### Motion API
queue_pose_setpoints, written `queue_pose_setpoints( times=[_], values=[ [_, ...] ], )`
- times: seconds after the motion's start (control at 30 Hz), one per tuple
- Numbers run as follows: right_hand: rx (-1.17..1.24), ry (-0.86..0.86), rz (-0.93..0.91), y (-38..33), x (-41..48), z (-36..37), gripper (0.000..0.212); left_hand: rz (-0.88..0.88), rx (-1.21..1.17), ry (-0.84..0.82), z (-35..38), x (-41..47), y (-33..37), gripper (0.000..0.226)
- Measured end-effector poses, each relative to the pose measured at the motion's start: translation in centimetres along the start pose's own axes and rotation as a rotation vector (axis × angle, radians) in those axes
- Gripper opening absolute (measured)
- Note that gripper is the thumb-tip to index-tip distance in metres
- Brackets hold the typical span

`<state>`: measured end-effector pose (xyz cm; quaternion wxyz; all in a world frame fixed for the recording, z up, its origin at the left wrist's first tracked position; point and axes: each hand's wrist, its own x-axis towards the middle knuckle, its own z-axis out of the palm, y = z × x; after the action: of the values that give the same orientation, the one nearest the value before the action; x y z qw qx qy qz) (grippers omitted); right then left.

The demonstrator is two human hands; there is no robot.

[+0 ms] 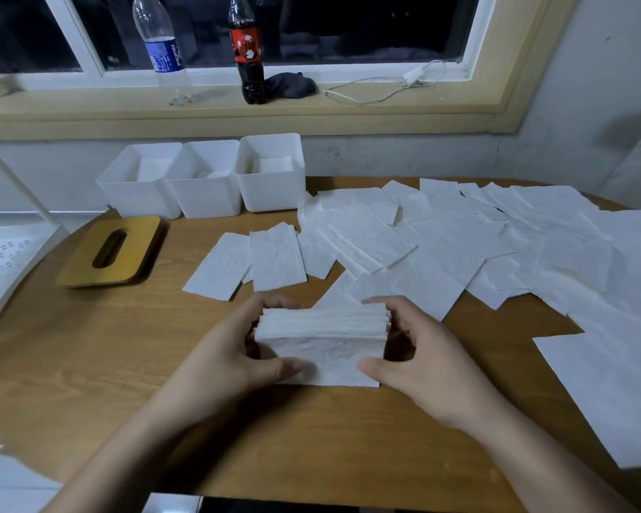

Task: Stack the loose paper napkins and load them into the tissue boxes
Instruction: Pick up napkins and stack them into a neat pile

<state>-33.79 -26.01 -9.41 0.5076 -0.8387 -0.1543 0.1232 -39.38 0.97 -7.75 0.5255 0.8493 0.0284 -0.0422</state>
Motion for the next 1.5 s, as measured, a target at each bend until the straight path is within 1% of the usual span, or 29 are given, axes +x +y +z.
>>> queue_pose_setpoints(
  times=[0.07,0.1,0.2,0.27,0.4,0.5,0.67,0.83,0.93,1.0,1.13,1.23,1.33,1.5],
  values=[
    [0.046,0.004,0.016,0.2,-0.5,0.8,0.031,-0.053,-0.076,0.028,1.2,-0.7,-0.2,0.041],
    [0.073,0.000,0.017,0.1,-0.8,1.2,0.025,-0.050,-0.095,0.049,1.7,-1.0,-0.3,0.038],
    [0.158,0.044,-0.001,-0.3,-1.4,2.3,0.027,-0.009,-0.204,0.155,3.0,-1.3,-0.6,0.034],
    [0.222,0.097,0.006,-0.5,-1.5,2.8,0.030,0.001,-0.292,0.196,3.6,-1.4,-0.5,0.034],
    [0.225,0.167,0.033,-0.4,-1.5,3.3,0.047,0.028,-0.336,0.180,4.6,-1.6,-0.2,0.035],
    [0.209,0.184,0.040,-0.2,-1.4,3.5,0.051,0.069,-0.332,0.190,5.2,-1.3,-0.4,0.038],
    [0.274,0.187,0.062,0.1,-1.2,4.6,0.059,0.009,-0.431,0.238,6.1,-0.8,-0.4,0.047],
    [0.339,0.240,0.046,0.6,-1.3,4.7,0.057,0.028,-0.430,0.316,6.4,-0.9,0.2,0.042],
    [0.436,0.238,0.002,0.3,-1.5,4.5,0.047,0.039,-0.422,0.391,6.5,-0.9,0.9,0.047],
    [0.484,0.232,-0.023,-0.4,-1.4,4.6,0.038,0.031,-0.476,0.430,6.8,-0.6,1.2,0.048],
    [0.456,0.374,-0.032,-1.6,-0.6,5.2,0.021,0.014,-0.488,0.503,7.6,0.0,1.4,0.027],
    [0.462,0.428,-0.030,-1.3,0.1,5.6,0.020,-0.026,-0.516,0.517,7.7,0.3,1.5,0.020],
    [0.493,0.442,-0.015,-1.1,0.4,5.6,0.018,-0.034,-0.527,0.521,7.8,0.4,1.2,0.022],
    [0.527,0.456,-0.021,-1.4,0.5,5.9,0.023,-0.029,-0.569,0.543,8.1,0.6,1.7,0.025]
  ],
)
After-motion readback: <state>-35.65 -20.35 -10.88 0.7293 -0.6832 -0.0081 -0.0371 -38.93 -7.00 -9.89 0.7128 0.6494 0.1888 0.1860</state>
